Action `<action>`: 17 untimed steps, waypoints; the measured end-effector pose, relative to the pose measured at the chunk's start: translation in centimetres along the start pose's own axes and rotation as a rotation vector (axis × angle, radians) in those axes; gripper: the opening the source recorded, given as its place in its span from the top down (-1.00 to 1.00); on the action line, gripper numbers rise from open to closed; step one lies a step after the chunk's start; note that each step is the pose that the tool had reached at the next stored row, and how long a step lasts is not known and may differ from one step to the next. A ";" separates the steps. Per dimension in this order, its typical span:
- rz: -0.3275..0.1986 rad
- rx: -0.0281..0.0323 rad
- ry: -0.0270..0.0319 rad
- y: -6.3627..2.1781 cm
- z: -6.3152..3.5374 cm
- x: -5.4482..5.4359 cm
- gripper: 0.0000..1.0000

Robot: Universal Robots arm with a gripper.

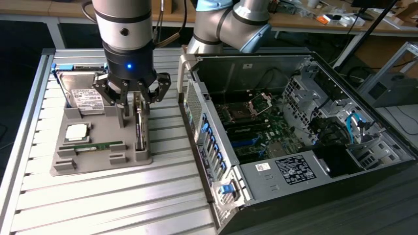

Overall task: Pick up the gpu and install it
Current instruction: 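Pick up the gpu and move the gpu toward the slot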

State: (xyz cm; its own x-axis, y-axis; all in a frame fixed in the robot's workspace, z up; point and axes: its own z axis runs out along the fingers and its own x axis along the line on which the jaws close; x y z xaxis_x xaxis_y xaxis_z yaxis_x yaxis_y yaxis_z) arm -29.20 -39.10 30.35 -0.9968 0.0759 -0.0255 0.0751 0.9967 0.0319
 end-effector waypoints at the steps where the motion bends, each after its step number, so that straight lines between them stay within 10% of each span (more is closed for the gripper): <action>1: 0.000 0.0001 0.0000 0.00 0.09 0.0 0.04; 17: 0.000 0.0039 -0.0003 0.86 0.74 0.0 0.04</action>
State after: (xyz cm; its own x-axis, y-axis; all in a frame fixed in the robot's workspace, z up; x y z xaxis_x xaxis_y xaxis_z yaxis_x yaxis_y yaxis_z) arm -29.12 -38.23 29.63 -0.9968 0.0757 -0.0258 0.0750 0.9968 0.0281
